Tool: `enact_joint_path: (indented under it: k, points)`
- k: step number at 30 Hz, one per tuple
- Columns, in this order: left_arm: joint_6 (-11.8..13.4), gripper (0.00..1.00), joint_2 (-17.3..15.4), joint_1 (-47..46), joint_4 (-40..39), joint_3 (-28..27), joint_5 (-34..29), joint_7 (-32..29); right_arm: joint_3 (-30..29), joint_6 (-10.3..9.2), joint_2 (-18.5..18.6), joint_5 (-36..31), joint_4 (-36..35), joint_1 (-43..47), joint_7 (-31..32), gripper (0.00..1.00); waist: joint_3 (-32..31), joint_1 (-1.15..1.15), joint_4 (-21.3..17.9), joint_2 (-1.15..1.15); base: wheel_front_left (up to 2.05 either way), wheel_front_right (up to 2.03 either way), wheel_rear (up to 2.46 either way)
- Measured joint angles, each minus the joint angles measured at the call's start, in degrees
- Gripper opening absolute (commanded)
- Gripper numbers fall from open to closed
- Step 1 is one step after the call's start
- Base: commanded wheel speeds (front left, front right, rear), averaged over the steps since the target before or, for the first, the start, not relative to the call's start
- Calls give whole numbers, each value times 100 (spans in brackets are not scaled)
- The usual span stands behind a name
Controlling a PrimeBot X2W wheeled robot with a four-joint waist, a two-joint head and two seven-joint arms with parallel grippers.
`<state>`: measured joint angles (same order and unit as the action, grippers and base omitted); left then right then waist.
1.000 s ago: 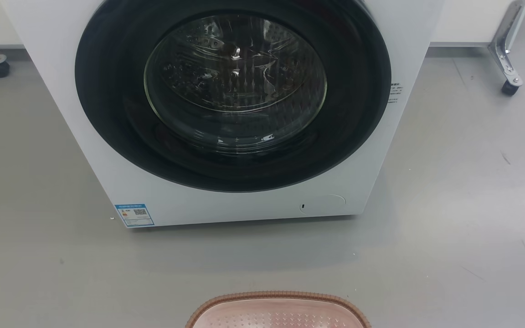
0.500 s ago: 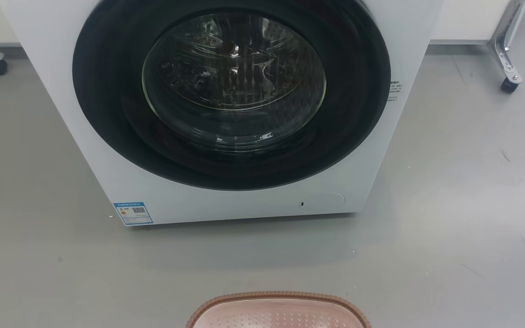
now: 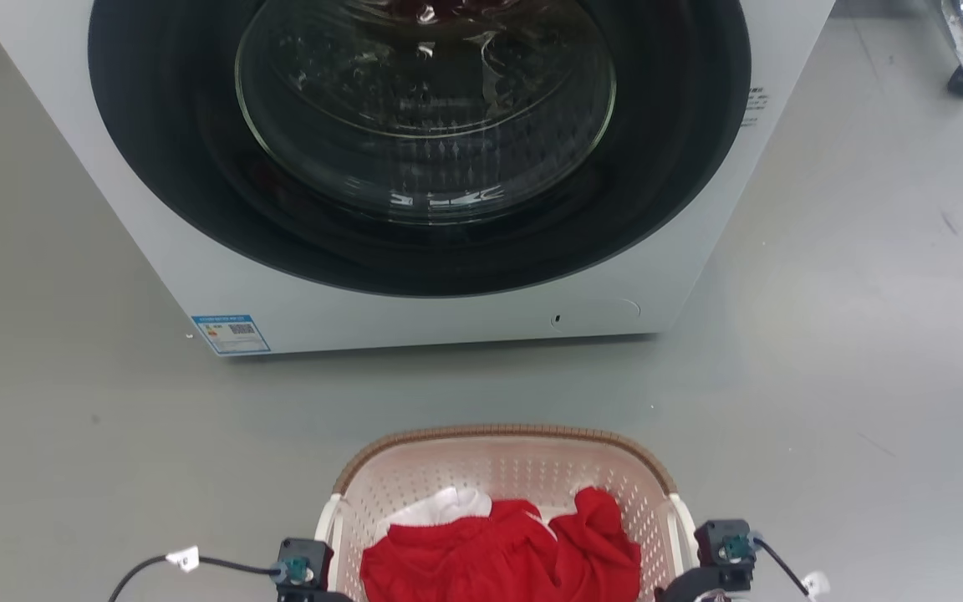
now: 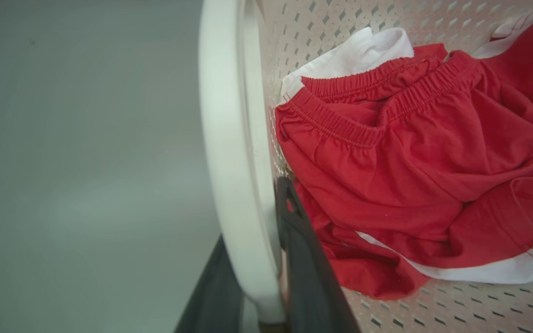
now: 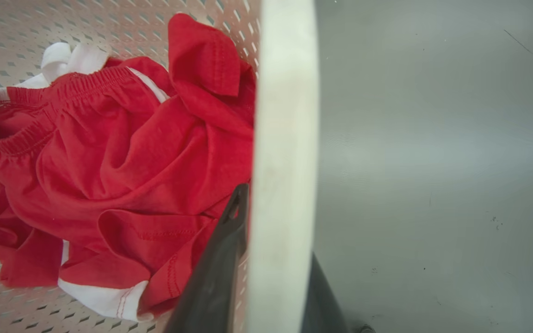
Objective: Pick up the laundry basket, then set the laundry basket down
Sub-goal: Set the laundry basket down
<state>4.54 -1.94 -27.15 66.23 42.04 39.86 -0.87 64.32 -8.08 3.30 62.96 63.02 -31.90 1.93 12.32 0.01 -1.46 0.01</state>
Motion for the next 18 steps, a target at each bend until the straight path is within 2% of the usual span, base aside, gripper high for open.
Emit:
enact_joint_path:
  k: [18]
  points:
    - [103,0,-77,-1649,-124,-218,-12,148,-102,0,48,-151,144,-1858,-169,0,1370,1,55,0,0,0,0]
